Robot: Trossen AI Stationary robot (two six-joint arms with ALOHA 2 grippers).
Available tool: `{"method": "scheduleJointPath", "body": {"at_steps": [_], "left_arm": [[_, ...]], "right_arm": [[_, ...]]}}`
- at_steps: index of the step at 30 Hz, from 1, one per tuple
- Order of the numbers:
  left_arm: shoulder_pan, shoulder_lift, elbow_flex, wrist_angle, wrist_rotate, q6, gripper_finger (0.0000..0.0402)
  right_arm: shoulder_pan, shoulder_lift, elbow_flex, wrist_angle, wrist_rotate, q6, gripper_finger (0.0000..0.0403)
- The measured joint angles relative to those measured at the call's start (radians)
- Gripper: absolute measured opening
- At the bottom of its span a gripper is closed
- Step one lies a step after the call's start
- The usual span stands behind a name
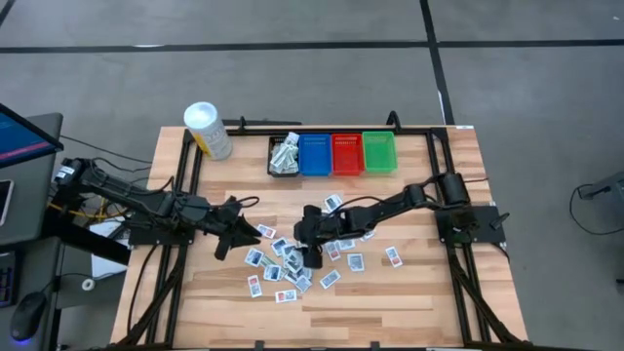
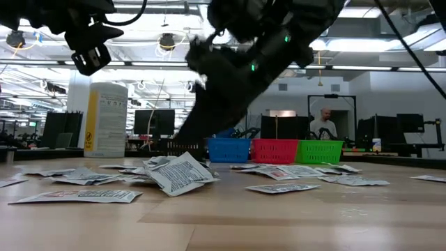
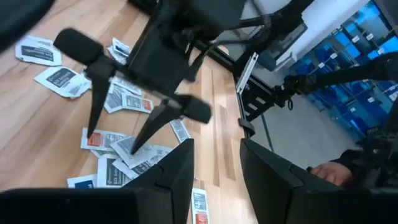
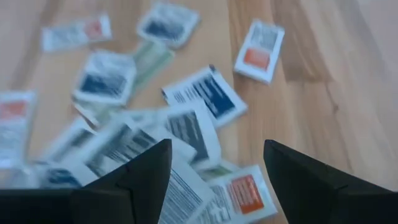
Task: Pick & Place First Aid Supplies
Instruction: Put the green bandage pack in the black bin
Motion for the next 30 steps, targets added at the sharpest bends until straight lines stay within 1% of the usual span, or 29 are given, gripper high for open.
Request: {"method": "scheduleJointPath", "body": {"at_steps": [4,16,24,27,30], "left_arm": [[0.0,0.0,0.0,0.006,-0.007,-0.001,0.0131],[0.0,0.0,0.0,0.013,-0.006,0.0,0.0131],[0.0,0.0,0.0,0.013,-0.006,0.0,0.0131],[0.0,0.0,0.0,0.013,-0.006,0.009,0.0131],[0.0,0.0,0.0,0.013,-0.006,0.017,0.0131]], "right_arm": [[-0.002,0.027,-0.001,-0.014,0.002,-0.039,0.0249],[-0.017,0.024,0.0,-0.134,0.009,-0.031,0.0249],[-0.017,0.024,0.001,-0.144,0.01,-0.031,0.0249],[-0.017,0.024,0.004,-0.148,0.011,-0.062,0.0249],[-0.013,0.024,0.023,-0.174,0.011,-0.141,0.0249]]}}
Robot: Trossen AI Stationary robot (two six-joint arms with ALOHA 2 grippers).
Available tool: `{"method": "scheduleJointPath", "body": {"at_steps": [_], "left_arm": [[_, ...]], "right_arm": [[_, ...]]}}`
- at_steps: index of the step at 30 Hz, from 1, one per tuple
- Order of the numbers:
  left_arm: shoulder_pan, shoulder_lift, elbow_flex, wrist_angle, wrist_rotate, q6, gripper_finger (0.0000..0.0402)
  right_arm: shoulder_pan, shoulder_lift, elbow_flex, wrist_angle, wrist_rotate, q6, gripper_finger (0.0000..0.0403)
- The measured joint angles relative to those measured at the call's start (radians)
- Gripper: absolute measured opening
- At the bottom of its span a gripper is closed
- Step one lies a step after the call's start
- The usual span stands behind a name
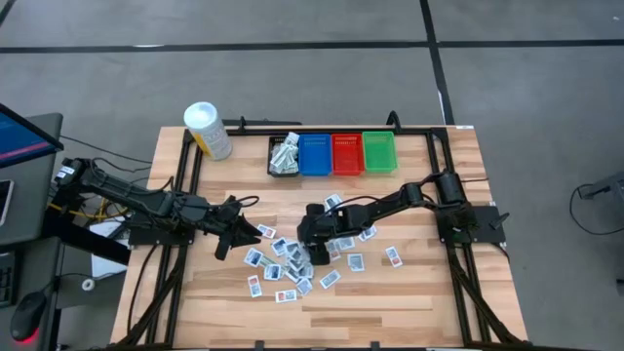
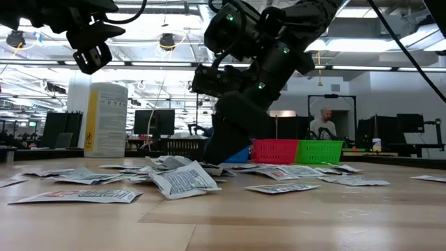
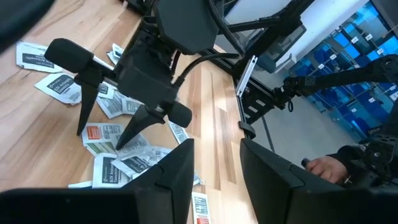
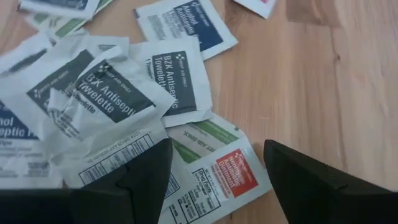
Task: Pick & Place First Aid Supplies
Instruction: Put the green bandage pack in the black bin
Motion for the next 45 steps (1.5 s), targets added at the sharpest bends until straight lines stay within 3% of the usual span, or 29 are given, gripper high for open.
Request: {"method": "scheduleJointPath", "body": {"at_steps": [11,17,30,34,40,45], "left_arm": [[0.0,0.0,0.0,0.0,0.0,0.002,0.0131],[0.0,0.0,0.0,0.0,0.0,0.002,0.0131],[0.0,0.0,0.0,0.0,0.0,0.002,0.0131],[0.0,0.0,0.0,0.0,0.0,0.002,0.0131],[0.0,0.0,0.0,0.0,0.0,0.002,0.0131],[0.0,0.0,0.001,-0.001,0.0,0.002,0.0131]], "right_arm": [[-0.009,0.0,0.028,-0.069,-0.01,-0.267,0.0249],[-0.026,-0.002,0.029,-0.117,-0.04,-0.268,0.0227],[-0.047,-0.001,0.028,-0.153,-0.049,-0.26,0.0115],[-0.056,-0.001,0.027,-0.153,-0.087,-0.249,0.0105],[-0.069,0.0,0.027,-0.17,-0.098,-0.109,0.0103],[-0.064,-0.002,0.038,-0.26,-0.088,-0.168,0.0103]]}}
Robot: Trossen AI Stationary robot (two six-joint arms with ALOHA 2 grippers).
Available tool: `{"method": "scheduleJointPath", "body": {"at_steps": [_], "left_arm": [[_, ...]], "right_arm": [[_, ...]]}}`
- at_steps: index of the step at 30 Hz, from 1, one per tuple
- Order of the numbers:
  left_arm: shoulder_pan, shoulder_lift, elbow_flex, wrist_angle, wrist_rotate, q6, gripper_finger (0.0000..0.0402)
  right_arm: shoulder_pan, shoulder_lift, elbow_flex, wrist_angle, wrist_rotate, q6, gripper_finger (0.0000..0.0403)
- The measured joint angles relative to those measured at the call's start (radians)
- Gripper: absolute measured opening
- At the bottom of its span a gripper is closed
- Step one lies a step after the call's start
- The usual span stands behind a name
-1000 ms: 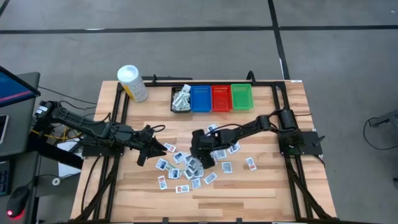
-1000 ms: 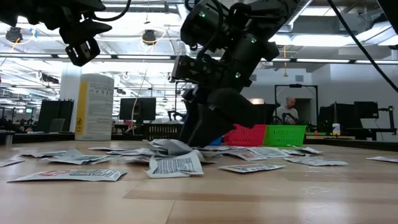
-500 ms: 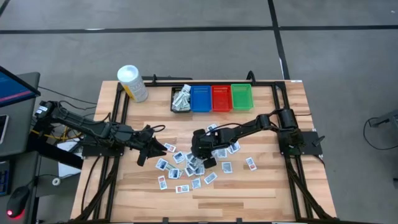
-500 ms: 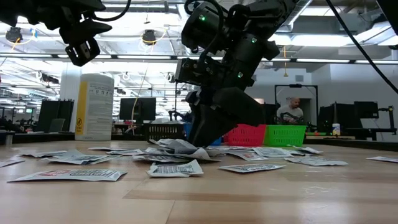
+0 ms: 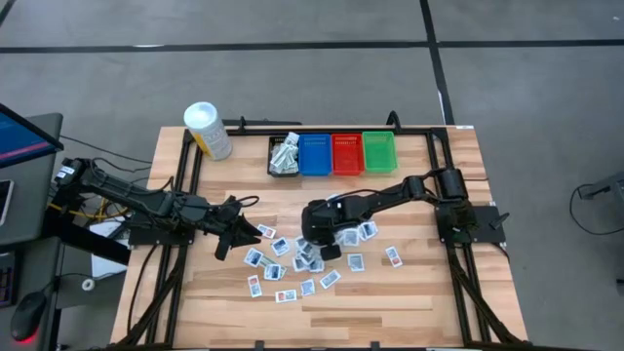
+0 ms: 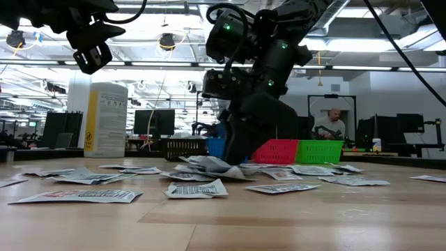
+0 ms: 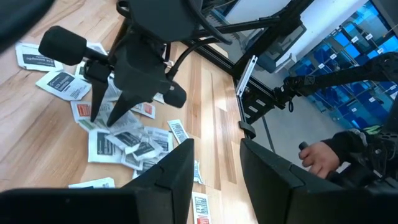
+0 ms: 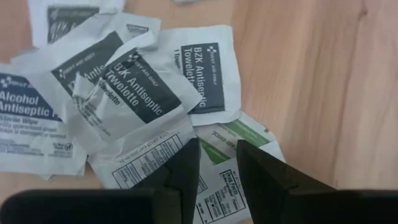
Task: Pick & Place First Aid Supplies
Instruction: Put the green bandage pack in the black bin
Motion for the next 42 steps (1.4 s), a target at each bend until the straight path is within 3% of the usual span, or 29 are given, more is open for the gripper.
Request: {"method": "scheduleJointPath", "body": {"at_steps": [11,33,42], "left_arm": [[0.0,0.0,0.0,-0.004,0.0,0.0,0.0131],[0.0,0.0,0.0,-0.004,-0.017,0.0,0.0131],[0.0,0.0,0.0,-0.004,-0.019,0.0,0.0131]], "right_arm": [[0.017,0.005,0.071,-0.08,0.073,-0.122,0.0103],[0.008,0.004,0.088,-0.126,0.023,-0.265,0.0103],[0.007,0.004,0.088,-0.129,0.023,-0.213,0.0103]]}}
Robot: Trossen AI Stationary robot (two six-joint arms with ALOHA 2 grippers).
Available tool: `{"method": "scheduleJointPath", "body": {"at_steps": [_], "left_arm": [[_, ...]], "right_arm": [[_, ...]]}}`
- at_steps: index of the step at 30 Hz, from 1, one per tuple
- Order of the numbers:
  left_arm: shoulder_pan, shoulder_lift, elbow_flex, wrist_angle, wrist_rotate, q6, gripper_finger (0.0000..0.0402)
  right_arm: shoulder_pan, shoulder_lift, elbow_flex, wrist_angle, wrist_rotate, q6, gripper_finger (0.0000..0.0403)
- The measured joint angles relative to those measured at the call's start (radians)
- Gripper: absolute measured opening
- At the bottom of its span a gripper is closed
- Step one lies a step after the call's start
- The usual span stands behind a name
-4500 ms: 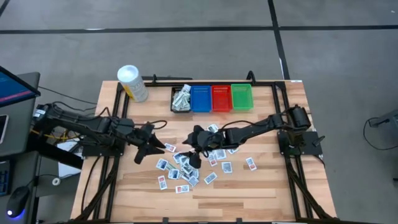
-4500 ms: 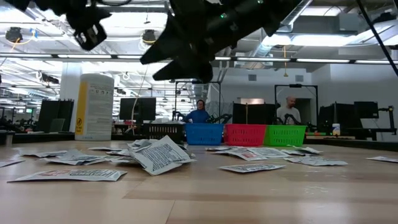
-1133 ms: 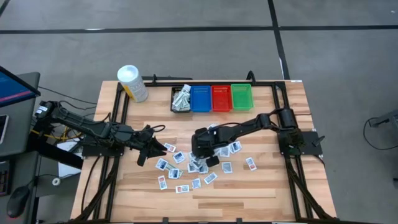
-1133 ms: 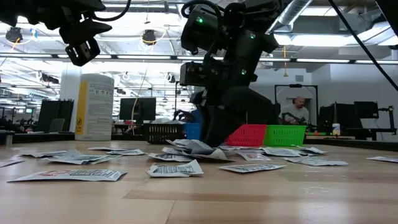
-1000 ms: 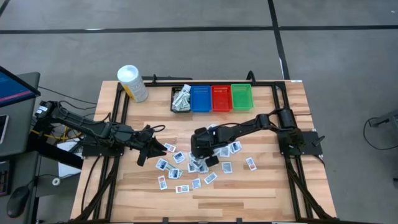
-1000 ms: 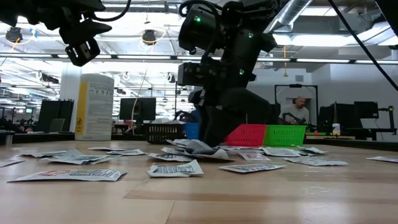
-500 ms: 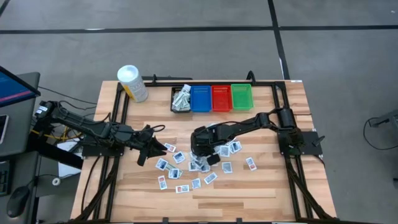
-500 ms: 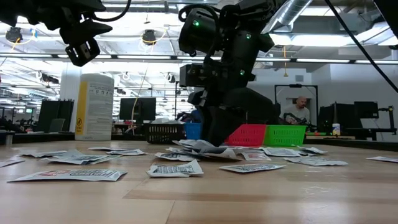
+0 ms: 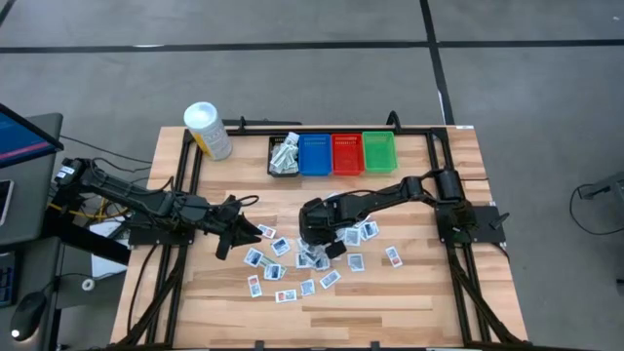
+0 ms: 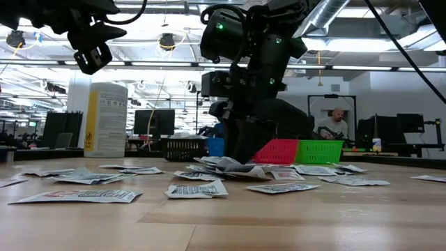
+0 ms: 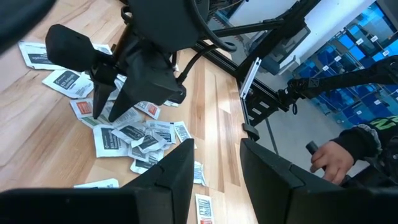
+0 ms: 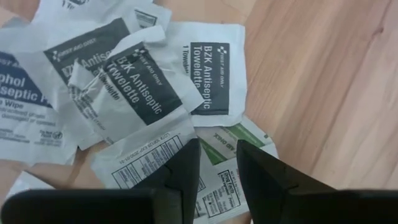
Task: Pick & Place First Aid Supplies
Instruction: Put the green bandage pack in the black bin
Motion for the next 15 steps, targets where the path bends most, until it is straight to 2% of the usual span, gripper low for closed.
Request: {"method": "scheduleJointPath", "body": {"at_steps": [7,15], "left_arm": [[0.0,0.0,0.0,0.0,0.0,-0.003,0.0131],[0.0,0.0,0.0,0.0,0.0,-0.006,0.0131]], "right_arm": [[-0.006,-0.002,0.001,-0.019,0.0,0.032,0.0117],[-0.005,0.001,0.0,0.063,0.0,-0.005,0.0213]]}}
